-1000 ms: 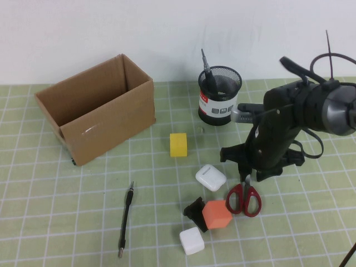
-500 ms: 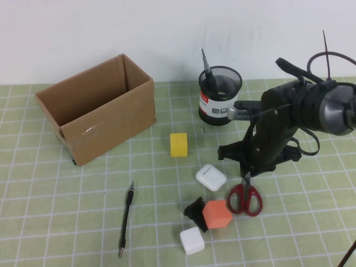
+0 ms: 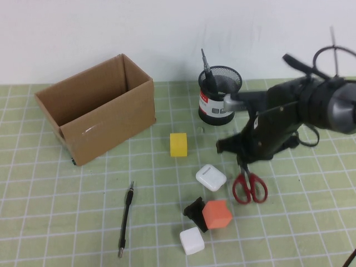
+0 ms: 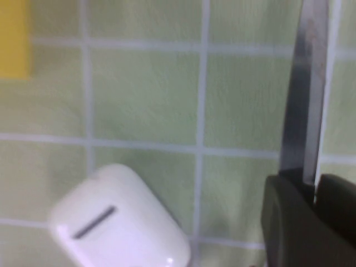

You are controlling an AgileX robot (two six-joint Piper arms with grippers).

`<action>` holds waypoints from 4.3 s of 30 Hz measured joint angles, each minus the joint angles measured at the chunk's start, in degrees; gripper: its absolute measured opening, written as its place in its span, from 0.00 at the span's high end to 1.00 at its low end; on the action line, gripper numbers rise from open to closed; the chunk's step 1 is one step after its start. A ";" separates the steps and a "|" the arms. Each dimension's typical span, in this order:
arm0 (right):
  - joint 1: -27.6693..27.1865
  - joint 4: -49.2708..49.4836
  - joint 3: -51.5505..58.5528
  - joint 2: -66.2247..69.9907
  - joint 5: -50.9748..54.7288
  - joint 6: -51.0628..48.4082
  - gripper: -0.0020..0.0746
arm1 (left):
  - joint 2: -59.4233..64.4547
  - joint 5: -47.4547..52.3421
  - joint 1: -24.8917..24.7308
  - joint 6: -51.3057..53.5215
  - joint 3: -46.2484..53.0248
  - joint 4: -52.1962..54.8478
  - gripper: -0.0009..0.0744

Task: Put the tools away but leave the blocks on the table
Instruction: Pick up the scissors from the table, then place the Scissors into the box, then pick up the long Screwdriver from the table

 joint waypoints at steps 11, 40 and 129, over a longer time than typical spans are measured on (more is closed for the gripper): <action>2.93 0.00 0.00 -12.80 -13.80 -12.16 0.92 | 0.00 0.00 0.00 0.00 0.00 0.00 1.00; 13.15 -14.69 -26.18 10.10 -52.87 -27.27 0.92 | 0.00 0.00 0.00 0.00 0.00 0.00 1.00; 9.04 -24.79 37.74 -91.63 2.74 -5.55 0.98 | 0.00 0.00 0.00 0.00 0.00 0.00 1.00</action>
